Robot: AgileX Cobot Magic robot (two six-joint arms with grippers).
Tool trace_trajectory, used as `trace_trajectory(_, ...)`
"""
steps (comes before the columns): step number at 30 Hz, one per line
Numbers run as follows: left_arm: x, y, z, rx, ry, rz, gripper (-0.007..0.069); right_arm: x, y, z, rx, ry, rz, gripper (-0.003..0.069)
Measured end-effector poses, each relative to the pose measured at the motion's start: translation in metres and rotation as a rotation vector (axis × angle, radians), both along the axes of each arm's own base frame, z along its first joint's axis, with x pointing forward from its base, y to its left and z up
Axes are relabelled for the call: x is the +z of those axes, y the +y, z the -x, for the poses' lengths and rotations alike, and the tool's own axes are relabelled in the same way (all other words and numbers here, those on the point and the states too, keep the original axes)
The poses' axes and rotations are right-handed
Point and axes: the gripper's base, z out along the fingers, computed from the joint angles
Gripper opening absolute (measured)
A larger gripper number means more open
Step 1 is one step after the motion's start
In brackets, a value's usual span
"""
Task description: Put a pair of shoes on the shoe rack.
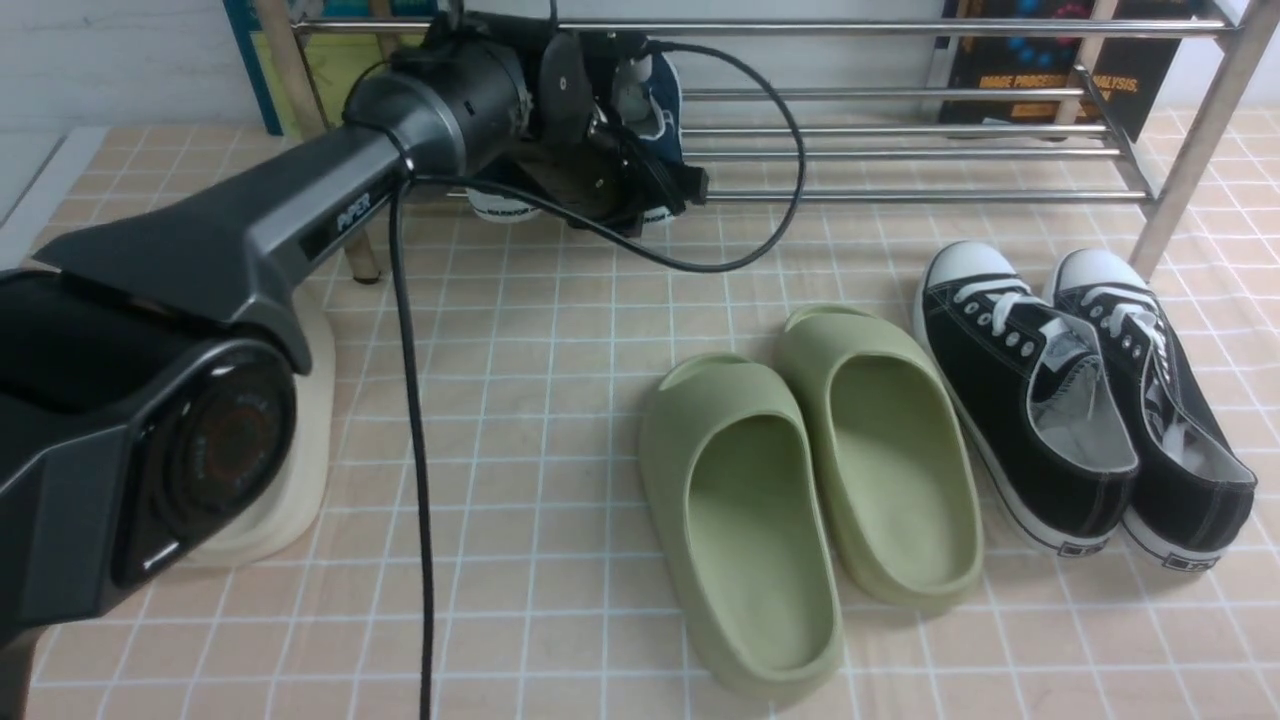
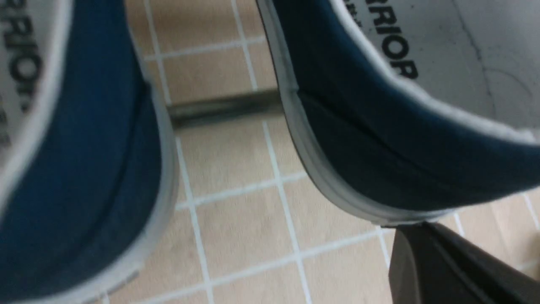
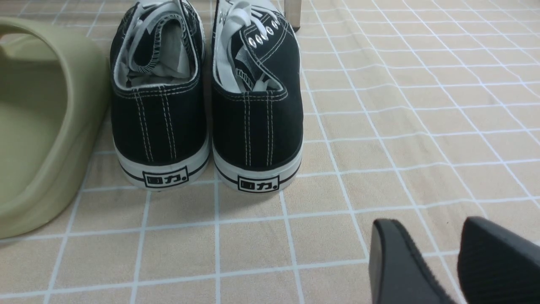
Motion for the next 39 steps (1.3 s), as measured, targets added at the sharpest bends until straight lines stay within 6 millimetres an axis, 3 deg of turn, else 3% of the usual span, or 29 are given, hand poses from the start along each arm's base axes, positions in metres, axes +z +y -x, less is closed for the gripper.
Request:
trace_trajectory(9, 0.007, 0.006, -0.003, 0.020, -0.031, -0.069, 0.0017, 0.000, 0.000, 0.000, 0.000, 0.000, 0.000, 0.0240)
trace_trajectory(11, 0.022, 0.009, 0.003, 0.023, -0.034, -0.079, 0.0019, 0.000, 0.000, 0.000, 0.000, 0.000, 0.000, 0.0240)
trace_trajectory(17, 0.113, 0.030, 0.043, -0.007, -0.114, -0.113, 0.0023, 0.000, 0.000, 0.000, 0.000, 0.000, 0.000, 0.0240)
trace_trajectory(20, 0.178, 0.050, 0.083, -0.025, -0.201, -0.153, 0.0028, 0.000, 0.000, 0.000, 0.000, 0.000, 0.000, 0.0240)
trace_trajectory(26, 0.245, 0.085, 0.153, -0.005, -0.220, -0.170, 0.0034, 0.000, 0.000, 0.000, 0.000, 0.000, 0.000, 0.0240)
trace_trajectory(27, 0.248, 0.087, 0.158, -0.005, -0.219, -0.172, 0.0035, 0.000, 0.000, 0.000, 0.000, 0.000, 0.000, 0.0240)
trace_trajectory(29, 0.261, 0.102, 0.190, -0.012, -0.217, -0.183, 0.0038, 0.000, 0.000, 0.000, 0.000, 0.000, 0.000, 0.0240)
trace_trajectory(30, 0.261, 0.103, 0.193, -0.012, -0.217, -0.184, 0.0038, 0.000, 0.000, 0.000, 0.000, 0.000, 0.000, 0.0240)
trace_trajectory(32, 0.264, 0.118, 0.227, -0.015, -0.218, -0.183, 0.0041, 0.000, 0.000, 0.000, 0.000, 0.000, 0.000, 0.0240)
trace_trajectory(36, 0.256, 0.138, 0.272, -0.011, -0.233, -0.167, 0.0041, 0.000, 0.000, 0.000, 0.000, 0.000, 0.000, 0.0240)
trace_trajectory(39, 0.234, 0.150, 0.298, -0.002, -0.239, -0.150, 0.0044, 0.000, 0.000, 0.000, 0.000, 0.000, 0.000, 0.0240)
